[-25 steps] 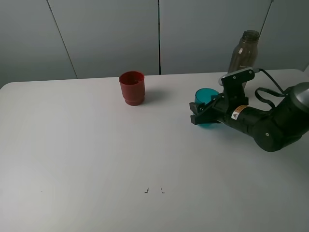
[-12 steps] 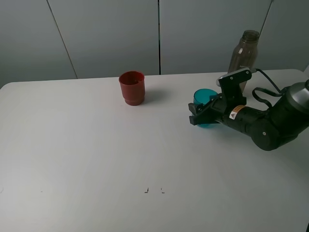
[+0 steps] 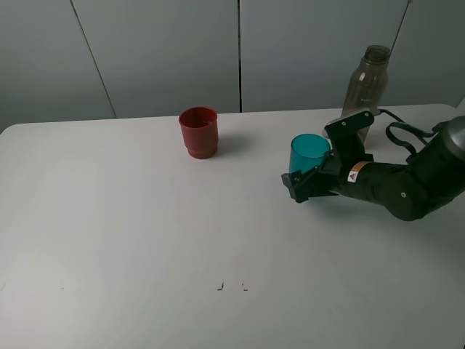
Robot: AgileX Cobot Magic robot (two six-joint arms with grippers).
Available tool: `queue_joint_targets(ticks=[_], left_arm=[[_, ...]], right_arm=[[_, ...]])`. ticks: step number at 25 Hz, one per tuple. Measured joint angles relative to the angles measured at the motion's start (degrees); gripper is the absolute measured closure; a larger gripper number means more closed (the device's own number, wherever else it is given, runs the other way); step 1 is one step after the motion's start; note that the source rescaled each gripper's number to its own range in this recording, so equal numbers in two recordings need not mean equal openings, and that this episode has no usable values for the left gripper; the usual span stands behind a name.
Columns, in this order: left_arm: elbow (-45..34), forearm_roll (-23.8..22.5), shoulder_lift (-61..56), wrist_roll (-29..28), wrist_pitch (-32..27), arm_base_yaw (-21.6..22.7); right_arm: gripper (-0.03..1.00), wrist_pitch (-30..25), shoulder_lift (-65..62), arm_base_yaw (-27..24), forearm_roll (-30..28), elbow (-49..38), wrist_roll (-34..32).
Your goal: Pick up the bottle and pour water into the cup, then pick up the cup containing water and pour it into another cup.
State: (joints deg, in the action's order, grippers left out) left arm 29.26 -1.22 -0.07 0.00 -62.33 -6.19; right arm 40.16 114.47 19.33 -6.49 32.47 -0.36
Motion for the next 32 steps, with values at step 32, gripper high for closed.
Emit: queue_joint_targets(ticks=[32], left_arm=[[0.0,0.0,0.0,0.0,0.0,0.0]], right_arm=[[-0.03,-99.3,-91.8,0.0,5.8,-0.7,-4.3]])
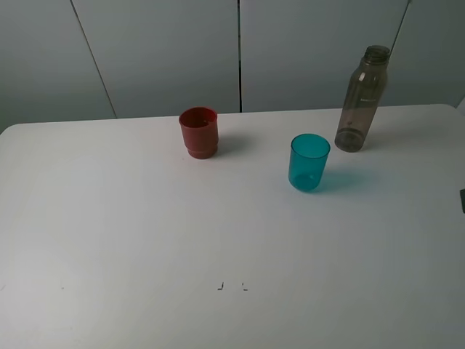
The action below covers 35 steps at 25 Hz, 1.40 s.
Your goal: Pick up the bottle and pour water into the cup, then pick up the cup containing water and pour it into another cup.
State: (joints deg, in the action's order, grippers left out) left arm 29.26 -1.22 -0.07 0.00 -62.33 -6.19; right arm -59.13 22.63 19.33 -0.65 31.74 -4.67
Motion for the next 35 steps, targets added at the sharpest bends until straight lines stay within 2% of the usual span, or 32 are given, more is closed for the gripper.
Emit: queue_joint_targets(ticks=[3,6,13,23,26,32,35], left_arm=[[0.0,0.0,0.0,0.0,0.0,0.0],[0.0,0.0,0.0,0.0,0.0,0.0],[0.0,0.0,0.0,0.0,0.0,0.0],[0.0,0.0,0.0,0.0,0.0,0.0],[0.0,0.0,0.0,0.0,0.0,0.0],[0.0,0.0,0.0,0.0,0.0,0.0],[0.0,0.0,0.0,0.4,0.0,0.0]], right_arm=[[-0.03,-5.9,-5.1,0.0,0.0,0.0,1.1],[-0.03,-7.8,-10.6,0.0,0.6,-0.4,1.9],[-0.03,-6.1,-22.1,0.0,1.9,-1.3,2.8],[-0.03,-4.9,-22.4,-0.1,-0.2,-1.7,1.9],[-0.03,-4.1,-22.4,-3.2,-0.2,-2.4,1.4],[-0.03,-3.7,-22.5,-15.5,-0.2,-2.4,1.2],[-0.03,-3.7,-22.6,-18.0,-0.2,-2.4,1.1]])
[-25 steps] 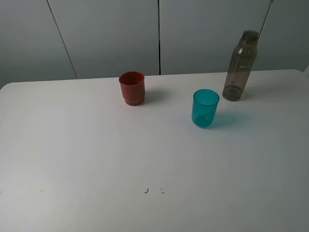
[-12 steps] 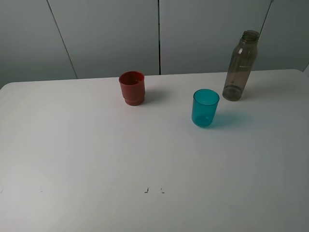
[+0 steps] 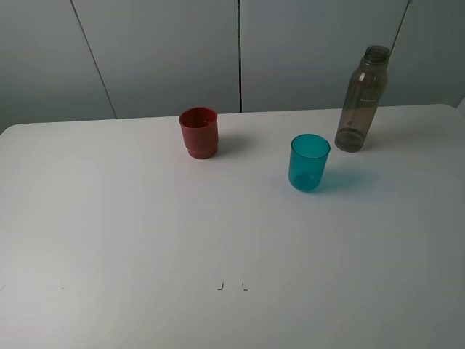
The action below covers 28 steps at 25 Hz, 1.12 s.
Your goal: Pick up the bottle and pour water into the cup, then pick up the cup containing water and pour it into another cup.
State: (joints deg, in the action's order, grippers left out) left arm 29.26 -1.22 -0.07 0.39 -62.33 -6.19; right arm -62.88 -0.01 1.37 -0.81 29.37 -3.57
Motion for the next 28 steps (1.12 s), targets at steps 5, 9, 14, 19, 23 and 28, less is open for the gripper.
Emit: queue_joint_targets(ticks=[5,9,14,19,23,28], left_arm=[[0.0,0.0,0.0,-0.4,0.0,0.0],[0.0,0.0,0.0,0.0,0.0,0.0],[0.0,0.0,0.0,0.0,0.0,0.0],[0.0,0.0,0.0,0.0,0.0,0.0],[0.0,0.0,0.0,0.0,0.0,0.0],[0.0,0.0,0.0,0.0,0.0,0.0]], right_arm=[[-0.03,0.0,0.0,-0.2,-0.2,0.0,0.0],[-0.03,0.0,0.0,-0.2,-0.6,0.0,0.0],[-0.03,0.0,0.0,-0.2,-1.0,0.0,0.0],[-0.03,0.0,0.0,-0.2,-1.0,0.0,0.0],[-0.03,0.0,0.0,-0.2,-1.0,0.0,0.0],[-0.03,0.0,0.0,-0.2,-1.0,0.0,0.0]])
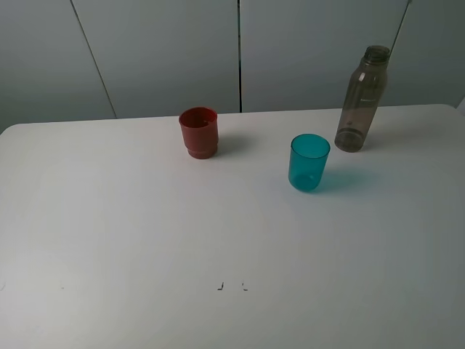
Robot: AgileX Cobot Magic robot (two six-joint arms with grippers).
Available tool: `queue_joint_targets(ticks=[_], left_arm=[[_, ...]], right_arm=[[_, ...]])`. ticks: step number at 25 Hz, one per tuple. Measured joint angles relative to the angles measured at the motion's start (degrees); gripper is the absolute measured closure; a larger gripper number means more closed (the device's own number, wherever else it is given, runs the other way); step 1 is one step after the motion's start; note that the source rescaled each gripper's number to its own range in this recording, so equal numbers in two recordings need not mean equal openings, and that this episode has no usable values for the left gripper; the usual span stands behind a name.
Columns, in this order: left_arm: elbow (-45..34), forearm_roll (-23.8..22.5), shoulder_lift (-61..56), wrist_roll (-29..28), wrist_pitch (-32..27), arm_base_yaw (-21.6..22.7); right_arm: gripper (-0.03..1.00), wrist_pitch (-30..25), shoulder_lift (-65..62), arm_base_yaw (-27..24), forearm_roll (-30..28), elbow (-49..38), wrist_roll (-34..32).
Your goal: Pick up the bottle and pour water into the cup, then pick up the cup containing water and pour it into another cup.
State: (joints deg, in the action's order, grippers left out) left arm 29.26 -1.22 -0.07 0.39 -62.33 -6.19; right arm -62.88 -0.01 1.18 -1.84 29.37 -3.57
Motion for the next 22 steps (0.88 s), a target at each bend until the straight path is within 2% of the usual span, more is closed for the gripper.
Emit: queue_joint_targets(ticks=[22], left_arm=[[0.0,0.0,0.0,0.0,0.0,0.0]], right_arm=[[-0.03,0.0,0.0,0.0,0.0,0.0,0.0]])
